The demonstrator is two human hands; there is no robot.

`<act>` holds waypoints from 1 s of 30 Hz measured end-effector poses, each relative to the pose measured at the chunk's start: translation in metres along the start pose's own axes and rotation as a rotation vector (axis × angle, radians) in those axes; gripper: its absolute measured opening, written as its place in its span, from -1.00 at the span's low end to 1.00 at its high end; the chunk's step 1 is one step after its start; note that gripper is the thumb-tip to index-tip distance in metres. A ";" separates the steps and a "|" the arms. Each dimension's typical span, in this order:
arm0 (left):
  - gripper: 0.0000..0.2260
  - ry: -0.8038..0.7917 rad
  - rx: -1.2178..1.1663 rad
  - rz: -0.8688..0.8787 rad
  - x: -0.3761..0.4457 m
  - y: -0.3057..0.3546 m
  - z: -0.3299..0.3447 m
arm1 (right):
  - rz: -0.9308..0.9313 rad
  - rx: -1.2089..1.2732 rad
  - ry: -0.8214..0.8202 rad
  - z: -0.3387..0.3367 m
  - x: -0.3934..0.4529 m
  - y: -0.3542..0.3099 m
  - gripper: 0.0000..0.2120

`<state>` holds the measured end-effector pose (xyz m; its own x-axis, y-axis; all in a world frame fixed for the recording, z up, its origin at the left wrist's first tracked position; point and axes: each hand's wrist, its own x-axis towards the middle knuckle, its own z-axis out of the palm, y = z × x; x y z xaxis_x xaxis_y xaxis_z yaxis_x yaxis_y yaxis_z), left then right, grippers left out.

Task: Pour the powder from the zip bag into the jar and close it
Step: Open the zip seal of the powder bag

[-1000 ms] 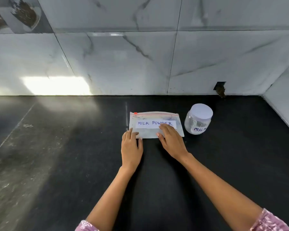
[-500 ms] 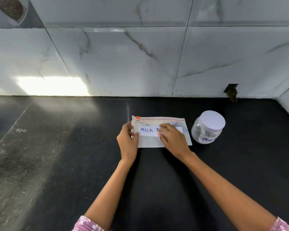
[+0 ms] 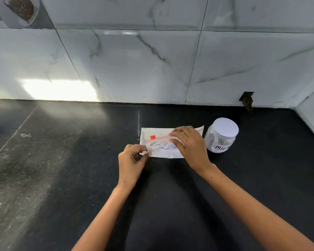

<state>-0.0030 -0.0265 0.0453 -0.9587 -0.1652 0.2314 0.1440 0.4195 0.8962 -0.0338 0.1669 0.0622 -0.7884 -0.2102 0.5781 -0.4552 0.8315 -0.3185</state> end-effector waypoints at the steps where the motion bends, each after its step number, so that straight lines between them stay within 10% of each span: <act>1: -0.79 -0.019 -0.001 0.014 -0.002 0.004 -0.002 | -0.016 -0.012 0.006 -0.003 -0.003 -0.001 -0.84; 15: -0.94 -0.034 0.051 0.236 0.001 0.056 -0.011 | -0.073 -0.037 0.152 -0.035 -0.016 -0.022 -0.92; 30: -0.87 -0.164 -0.130 0.065 -0.005 0.067 -0.028 | -0.208 -0.041 0.314 -0.029 -0.015 -0.044 -0.93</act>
<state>0.0186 -0.0224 0.1141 -0.9719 0.0107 0.2353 0.2273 0.3038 0.9252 0.0100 0.1484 0.0892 -0.5130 -0.2142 0.8313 -0.5705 0.8086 -0.1437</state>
